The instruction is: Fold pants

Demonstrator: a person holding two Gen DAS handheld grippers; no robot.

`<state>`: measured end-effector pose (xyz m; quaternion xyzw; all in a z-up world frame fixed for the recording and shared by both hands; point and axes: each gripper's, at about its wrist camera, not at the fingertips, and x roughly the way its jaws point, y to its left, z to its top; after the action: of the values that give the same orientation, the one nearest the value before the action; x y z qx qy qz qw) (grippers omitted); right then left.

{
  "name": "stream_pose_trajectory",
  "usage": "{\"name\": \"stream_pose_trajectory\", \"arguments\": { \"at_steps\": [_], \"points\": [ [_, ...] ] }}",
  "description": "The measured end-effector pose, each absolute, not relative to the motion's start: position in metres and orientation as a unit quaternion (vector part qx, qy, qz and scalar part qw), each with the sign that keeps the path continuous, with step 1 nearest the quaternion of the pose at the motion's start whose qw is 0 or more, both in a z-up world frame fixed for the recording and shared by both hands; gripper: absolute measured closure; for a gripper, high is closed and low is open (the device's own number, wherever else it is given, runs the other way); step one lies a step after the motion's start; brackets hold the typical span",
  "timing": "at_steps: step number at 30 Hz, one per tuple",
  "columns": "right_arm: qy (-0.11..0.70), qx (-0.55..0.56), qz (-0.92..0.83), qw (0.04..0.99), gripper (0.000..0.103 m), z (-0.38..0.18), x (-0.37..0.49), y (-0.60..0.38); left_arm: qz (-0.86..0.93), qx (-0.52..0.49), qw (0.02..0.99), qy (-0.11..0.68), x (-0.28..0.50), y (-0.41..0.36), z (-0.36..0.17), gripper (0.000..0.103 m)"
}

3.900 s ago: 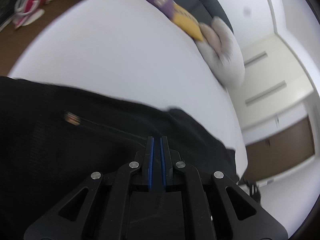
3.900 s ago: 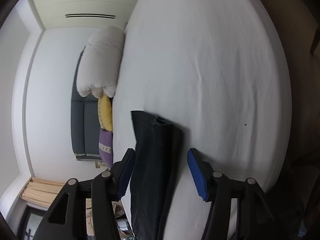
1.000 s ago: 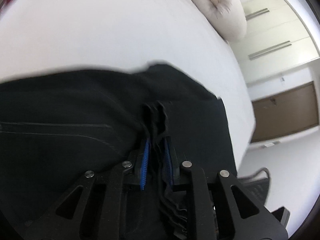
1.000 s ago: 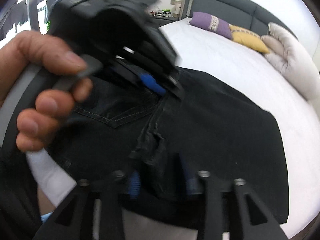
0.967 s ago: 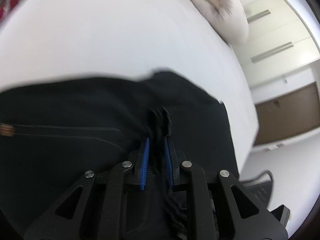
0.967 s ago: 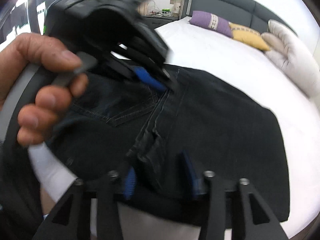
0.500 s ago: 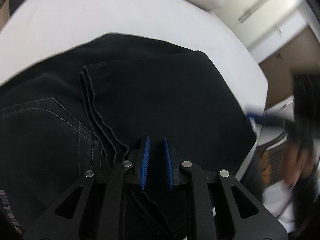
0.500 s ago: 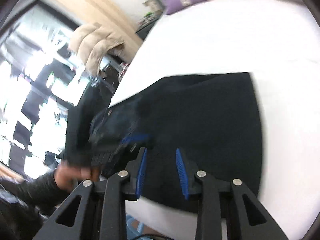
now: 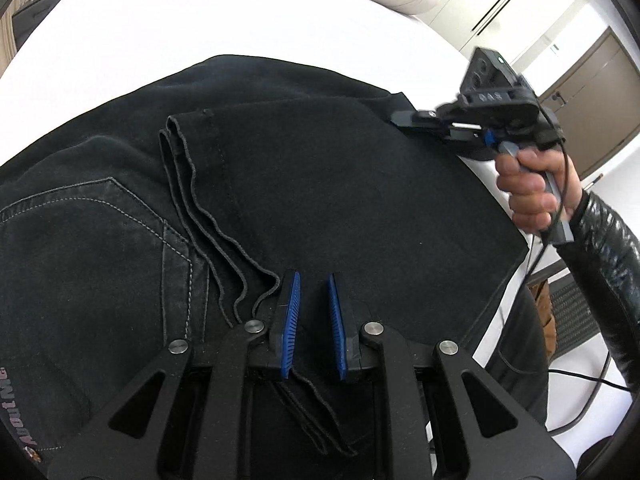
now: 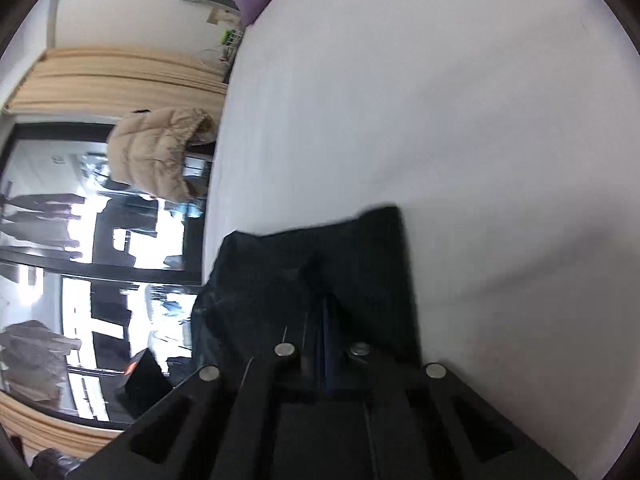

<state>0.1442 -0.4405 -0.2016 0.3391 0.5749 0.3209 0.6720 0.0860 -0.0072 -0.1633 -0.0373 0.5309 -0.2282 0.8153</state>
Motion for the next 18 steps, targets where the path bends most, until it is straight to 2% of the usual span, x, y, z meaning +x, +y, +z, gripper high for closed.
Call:
{"name": "stream_pose_trajectory", "arguments": {
  "at_steps": [18],
  "points": [
    [0.582,0.300,0.327,0.681,0.103,-0.181,0.013,-0.451,-0.224,-0.023,0.826,0.517,0.067,-0.034,-0.174,0.088]
  ]
}}
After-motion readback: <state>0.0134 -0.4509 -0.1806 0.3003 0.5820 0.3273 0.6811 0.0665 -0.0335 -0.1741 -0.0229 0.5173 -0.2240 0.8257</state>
